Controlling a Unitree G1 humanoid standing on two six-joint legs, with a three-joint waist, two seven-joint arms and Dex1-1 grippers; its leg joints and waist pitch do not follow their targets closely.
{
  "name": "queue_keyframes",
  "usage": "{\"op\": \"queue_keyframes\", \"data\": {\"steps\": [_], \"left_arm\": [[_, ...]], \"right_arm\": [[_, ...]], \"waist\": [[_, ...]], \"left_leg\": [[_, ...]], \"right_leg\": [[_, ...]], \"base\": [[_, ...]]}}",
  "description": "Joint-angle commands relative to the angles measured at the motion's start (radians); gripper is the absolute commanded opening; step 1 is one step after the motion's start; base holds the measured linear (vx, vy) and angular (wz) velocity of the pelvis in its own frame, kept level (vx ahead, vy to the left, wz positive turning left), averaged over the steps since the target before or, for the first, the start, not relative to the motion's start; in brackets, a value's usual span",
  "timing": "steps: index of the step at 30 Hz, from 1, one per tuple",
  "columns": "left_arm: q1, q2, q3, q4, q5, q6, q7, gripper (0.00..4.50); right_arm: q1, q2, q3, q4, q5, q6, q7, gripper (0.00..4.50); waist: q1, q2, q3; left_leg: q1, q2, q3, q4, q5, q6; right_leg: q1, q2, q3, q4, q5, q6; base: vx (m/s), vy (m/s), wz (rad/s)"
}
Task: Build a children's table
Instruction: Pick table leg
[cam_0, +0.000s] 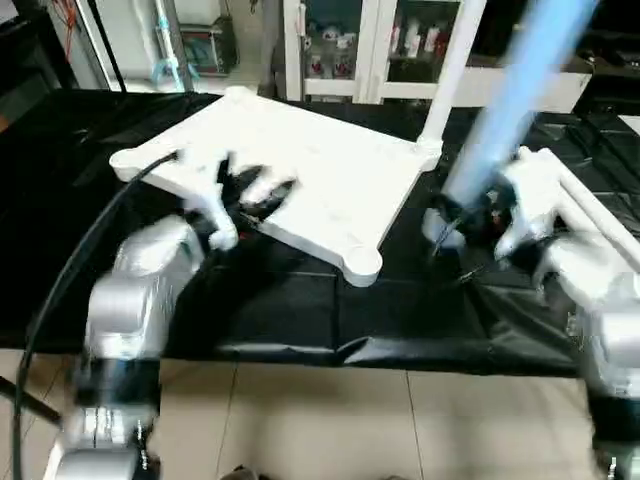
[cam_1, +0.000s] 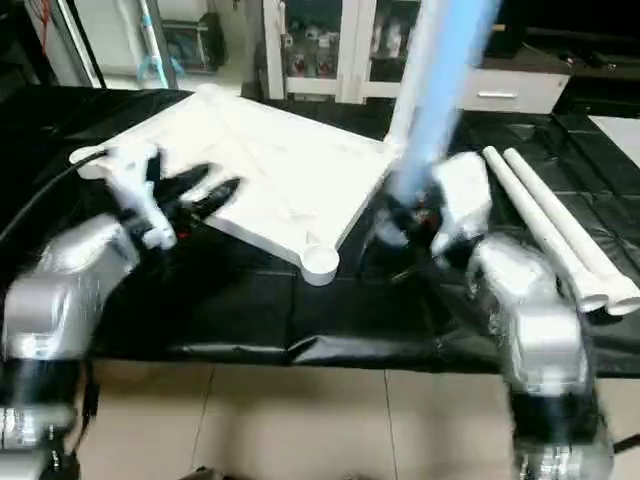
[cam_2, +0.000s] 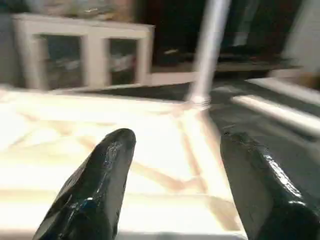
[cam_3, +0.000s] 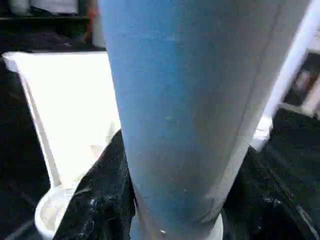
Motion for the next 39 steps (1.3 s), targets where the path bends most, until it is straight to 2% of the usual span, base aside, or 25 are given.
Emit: {"op": "queue_keyframes", "data": {"steps": [1, 3, 4, 6, 7, 9, 12, 13, 17, 20, 21, 22, 23, 24, 25, 26, 28, 29, 30, 32, 33, 35, 37, 38, 39], "left_arm": [[0.072, -0.06, 0.002, -0.082, 0.074, -0.003, 0.159, 3.12], [0.101, -0.084, 0.003, -0.102, 0.092, -0.01, 0.204, 3.12], [0.132, -0.098, -0.011, -0.114, 0.119, -0.026, 0.236, 3.12], [0.174, -0.104, -0.066, -0.121, 0.2, -0.087, 0.286, 3.12], [0.191, -0.115, -0.087, -0.124, 0.22, -0.112, 0.299, 3.12], [0.206, -0.142, -0.092, -0.133, 0.215, -0.125, 0.309, 3.12], [0.213, -0.134, -0.107, -0.124, 0.24, -0.15, 0.317, 3.12], [0.216, -0.134, -0.11, -0.123, 0.249, -0.156, 0.327, 3.12], [0.226, -0.136, -0.126, -0.118, 0.267, -0.169, 0.334, 3.12], [0.228, -0.138, -0.138, -0.114, 0.276, -0.183, 0.337, 3.12], [0.228, -0.138, -0.138, -0.114, 0.276, -0.183, 0.337, 3.12], [0.228, -0.143, -0.147, -0.108, 0.29, -0.198, 0.345, 3.12], [0.227, -0.144, -0.149, -0.107, 0.292, -0.201, 0.347, 3.12], [0.227, -0.145, -0.15, -0.107, 0.293, -0.203, 0.348, 3.12], [0.227, -0.144, -0.154, -0.105, 0.297, -0.207, 0.349, 3.12], [0.226, -0.144, -0.154, -0.104, 0.298, -0.208, 0.35, 3.12], [0.226, -0.146, -0.157, -0.103, 0.302, -0.213, 0.355, 3.12], [0.227, -0.146, -0.158, -0.103, 0.304, -0.215, 0.356, 3.12], [0.227, -0.146, -0.159, -0.103, 0.306, -0.216, 0.358, 3.12], [0.228, -0.145, -0.16, -0.105, 0.308, -0.216, 0.359, 3.12], [0.228, -0.143, -0.163, -0.105, 0.311, -0.217, 0.358, 3.12], [0.228, -0.143, -0.164, -0.103, 0.312, -0.22, 0.358, 3.12], [0.227, -0.142, -0.165, -0.1, 0.314, -0.223, 0.357, 3.12], [0.226, -0.142, -0.165, -0.099, 0.313, -0.224, 0.357, 3.12], [0.224, -0.141, -0.166, -0.097, 0.313, -0.223, 0.357, 3.12]], "right_arm": [[0.071, 0.08, 0.002, -0.111, -0.004, 0.039, -0.091, 1.89], [0.1, 0.106, 0.009, -0.132, -0.008, 0.041, -0.113, 1.89], [0.125, 0.137, 0.006, -0.139, -0.001, 0.033, -0.133, 1.89], [0.163, 0.165, 0.019, -0.124, -0.004, -0.018, -0.153, 1.89], [0.177, 0.175, 0.026, -0.116, -0.008, -0.039, -0.166, 1.89], [0.191, 0.178, 0.041, -0.109, -0.017, -0.047, -0.177, 1.89], [0.196, 0.189, 0.041, -0.115, -0.007, -0.041, -0.17, 1.89], [0.198, 0.195, 0.039, -0.122, -0.008, -0.035, -0.168, 1.89], [0.195, 0.183, 0.046, -0.116, -0.023, -0.033, -0.144, 1.89], [0.19, 0.176, 0.048, -0.106, -0.021, -0.039, -0.138, 1.89], [0.19, 0.176, 0.048, -0.106, -0.021, -0.039, -0.138, 1.89], [0.183, 0.168, 0.055, -0.098, -0.016, -0.046, -0.139, 1.89], [0.181, 0.166, 0.056, -0.097, -0.015, -0.048, -0.14, 1.89], [0.18, 0.166, 0.056, -0.096, -0.015, -0.048, -0.14, 1.89], [0.175, 0.164, 0.056, -0.091, -0.015, -0.05, -0.138, 1.89], [0.174, 0.163, 0.057, -0.089, -0.016, -0.051, -0.137, 1.89], [0.165, 0.161, 0.057, -0.08, -0.02, -0.055, -0.129, 1.89], [0.162, 0.161, 0.056, -0.076, -0.019, -0.055, -0.126, 1.89], [0.16, 0.161, 0.055, -0.074, -0.019, -0.055, -0.123, 1.89], [0.157, 0.162, 0.053, -0.071, -0.018, -0.056, -0.12, 1.89], [0.155, 0.16, 0.054, -0.067, -0.016, -0.058, -0.121, 1.89], [0.155, 0.158, 0.054, -0.066, -0.014, -0.058, -0.122, 1.89], [0.159, 0.158, 0.055, -0.067, -0.01, -0.055, -0.124, 1.89], [0.162, 0.157, 0.056, -0.069, -0.009, -0.055, -0.124, 1.89], [0.171, 0.157, 0.059, -0.075, -0.008, -0.055, -0.124, 1.89]], "waist": [[-0.006, -0.005, -0.072], [-0.011, -0.003, -0.072], [-0.012, -0.006, -0.076], [-0.014, -0.007, -0.071], [-0.015, -0.012, -0.07], [-0.018, -0.006, -0.064], [-0.021, -0.007, -0.061], [-0.023, -0.003, -0.061], [-0.027, -0.004, -0.06], [-0.031, -0.002, -0.057], [-0.035, -0.002, -0.054], [-0.039, 0.0, -0.047], [-0.047, 0.0, -0.04], [-0.05, -0.001, -0.037], [-0.056, -0.004, -0.039], [-0.057, -0.001, -0.037], [-0.07, -0.001, -0.04], [-0.075, 0.001, -0.047], [-0.084, 0.0, -0.05], [-0.088, -0.002, -0.059], [-0.09, 0.001, -0.067], [-0.093, 0.001, -0.071], [-0.091, 0.01, -0.081], [-0.091, 0.008, -0.082], [-0.084, 0.038, -0.085]], "left_leg": [[0.016, 0.036, -0.02, -0.085, -0.174, 0.004], [0.013, 0.04, -0.021, -0.088, -0.168, 0.016], [0.013, 0.038, -0.022, -0.086, -0.155, 0.022], [0.011, 0.038, -0.022, -0.09, -0.175, 0.028], [0.013, 0.038, -0.022, -0.092, -0.193, 0.021], [0.016, 0.039, -0.024, -0.097, -0.242, 0.0], [0.015, 0.036, -0.026, -0.1, -0.288, -0.009], [0.015, 0.035, -0.027, -0.1, -0.299, -0.013], [0.018, 0.035, -0.028, -0.101, -0.327, -0.02], [0.039, 0.036, -0.033, -0.106, -0.448, -0.033], [0.05, 0.035, -0.034, -0.108, -0.497, -0.032], [0.066, 0.033, -0.035, -0.11, -0.557, -0.025], [0.09, 0.029, -0.034, -0.107, -0.619, -0.019], [0.098, 0.027, -0.034, -0.105, -0.63, -0.016], [0.099, 0.025, -0.036, -0.11, -0.617, -0.009], [0.096, 0.027, -0.039, -0.115, -0.617, -0.008], [0.098, 0.026, -0.041, -0.116, -0.613, -0.006], [0.088, 0.027, -0.043, -0.121, -0.579, 0.001], [0.085, 0.027, -0.041, -0.122, -0.557, 0.01], [0.074, 0.026, -0.037, -0.123, -0.486, 0.033], [0.072, 0.023, -0.029, -0.12, -0.405, 0.061], [0.074, 0.022, -0.024, -0.117, -0.359, 0.084], [0.072, 0.016, -0.018, -0.107, -0.245, 0.137], [0.071, 0.013, -0.017, -0.104, -0.217, 0.153], [0.219, 0.068, 0.002, -0.113, -0.228, 0.039]], "right_leg": [[0.049, -0.038, 0.041, -0.076, -0.214, -0.15], [0.051, -0.04, 0.04, -0.079, -0.192, -0.154], [0.051, -0.039, 0.04, -0.078, -0.177, -0.152], [0.047, -0.039, 0.04, -0.086, -0.21, -0.138], [0.046, -0.039, 0.04, -0.088, -0.239, -0.125], [0.041, -0.039, 0.04, -0.095, -0.291, -0.111], [0.038, -0.039, 0.041, -0.1, -0.329, -0.092], [0.037, -0.039, 0.042, -0.101, -0.344, -0.083], [0.036, -0.038, 0.041, -0.102, -0.365, -0.072], [0.035, -0.039, 0.035, -0.113, -0.497, -0.041], [0.033, -0.035, 0.031, -0.121, -0.54, -0.032], [0.032, -0.029, 0.021, -0.129, -0.591, -0.031], [0.03, -0.022, 0.006, -0.147, -0.662, -0.024], [0.032, -0.022, -0.001, -0.157, -0.681, -0.018], [0.047, -0.025, -0.005, -0.162, -0.673, -0.016], [0.054, -0.026, -0.007, -0.161, -0.671, -0.016], [0.063, -0.029, -0.005, -0.158, -0.661, -0.027], [0.079, -0.032, 0.001, -0.15, -0.622, -0.046], [0.085, -0.033, 0.002, -0.147, -0.589, -0.072], [0.101, -0.034, 0.01, -0.135, -0.507, -0.123], [0.112, -0.032, 0.014, -0.123, -0.398, -0.185], [0.116, -0.03, 0.014, -0.115, -0.327, -0.227], [0.131, -0.027, 0.013, -0.095, -0.188, -0.285], [0.133, -0.025, 0.013, -0.091, -0.157, -0.294], [0.034, 0.011, 0.015, -0.052, -0.098, -0.31]], "base": [[0.0, 0.0, 0.0], [0.0, 0.0, 0.0], [0.0, 0.0, 0.0], [0.0, 0.0, 0.0], [0.0, 0.0, 0.0], [0.0, 0.0, 0.0], [0.0, 0.0, 0.0], [0.0, 0.0, 0.0], [0.0, 0.0, 0.0], [0.0, 0.0, 0.0], [0.0, 0.0, 0.0], [0.0, 0.0, 0.0], [0.0, 0.0, 0.0], [0.0, 0.0, 0.0], [0.0, 0.0, 0.0], [0.05, 0.017, -0.07], [0.059, 0.017, -0.08], [0.083, 0.02, -0.09], [0.083, 0.02, -0.09], [0.08, 0.013, -0.07], [0.081, 0.01, -0.06], [0.095, 0.004, 0.0], [0.1, 0.006, 0.02], [0.102, 0.014, 0.01], [0.102, 0.014, 0.01]]}}
